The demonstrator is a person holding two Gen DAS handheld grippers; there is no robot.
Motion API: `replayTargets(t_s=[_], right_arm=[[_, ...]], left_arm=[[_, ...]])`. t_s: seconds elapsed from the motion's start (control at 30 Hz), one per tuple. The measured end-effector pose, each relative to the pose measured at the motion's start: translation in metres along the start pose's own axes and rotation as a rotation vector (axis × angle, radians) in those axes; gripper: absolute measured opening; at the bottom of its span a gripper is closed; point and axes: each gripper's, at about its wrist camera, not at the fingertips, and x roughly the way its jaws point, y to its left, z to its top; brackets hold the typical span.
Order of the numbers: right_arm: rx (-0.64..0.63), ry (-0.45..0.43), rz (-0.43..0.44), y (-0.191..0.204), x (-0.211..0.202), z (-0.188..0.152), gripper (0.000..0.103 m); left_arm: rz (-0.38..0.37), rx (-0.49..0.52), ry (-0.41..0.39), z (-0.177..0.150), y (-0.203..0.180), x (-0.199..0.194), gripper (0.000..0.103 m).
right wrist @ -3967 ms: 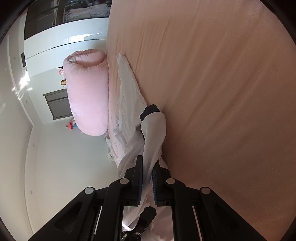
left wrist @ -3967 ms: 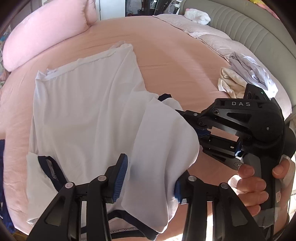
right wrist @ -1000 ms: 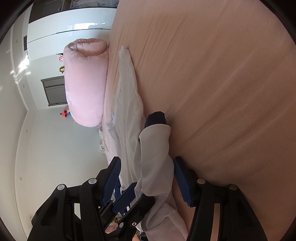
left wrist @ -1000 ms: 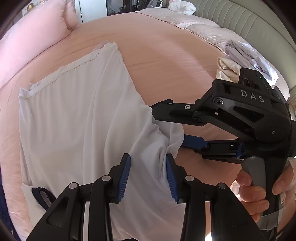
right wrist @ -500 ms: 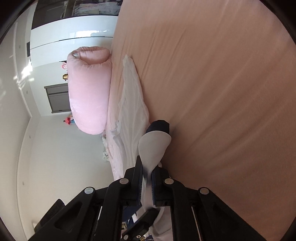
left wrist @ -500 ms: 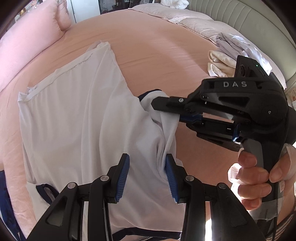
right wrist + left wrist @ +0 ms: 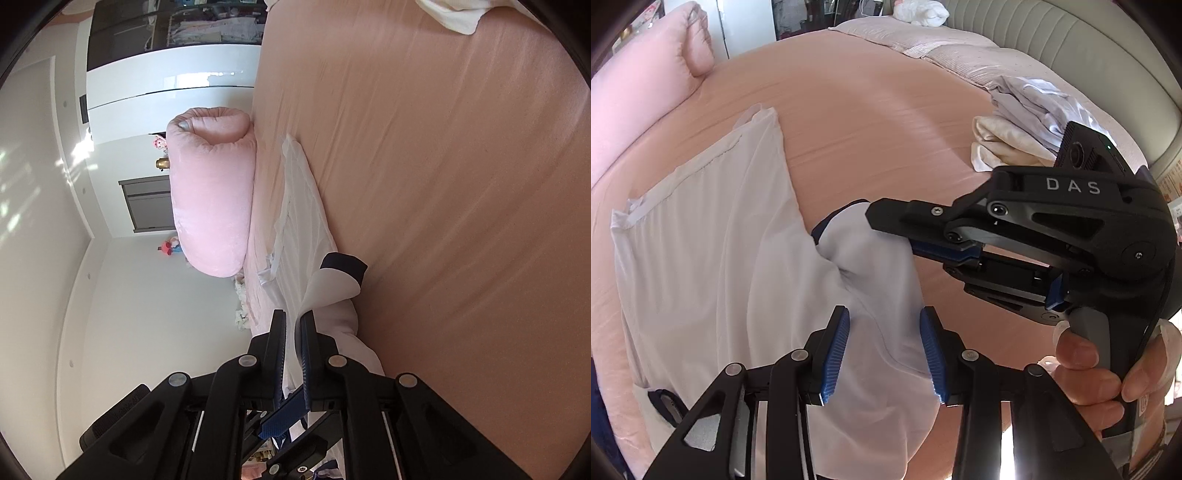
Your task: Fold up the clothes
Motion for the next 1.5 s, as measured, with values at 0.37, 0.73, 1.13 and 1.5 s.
replayTargets(t_s=[0.37, 0.73, 1.13, 1.5], right_arm=[[0.016, -0.003, -0.011, -0.007, -0.007, -0.001, 0.005], [0.06, 0.029, -0.093, -0.017, -0.003, -0.001, 0.023], [0.138, 0.056, -0.092, -0.033, 0.032, -0.001, 0.065], [0.17, 0.045, -0.203, -0.049, 0.046, 0.005, 0.001]], left_arm=[[0.032, 0.084, -0.102, 0.005, -0.02, 0.017, 0.027], [0.062, 0.001, -0.075, 0.001, 0.01, 0.015, 0.013], [-0.02, -0.054, -0.041, 0.004, 0.021, 0.009, 0.013], [-0.048, -0.101, 0.001, 0.007, 0.022, 0.017, 0.013]])
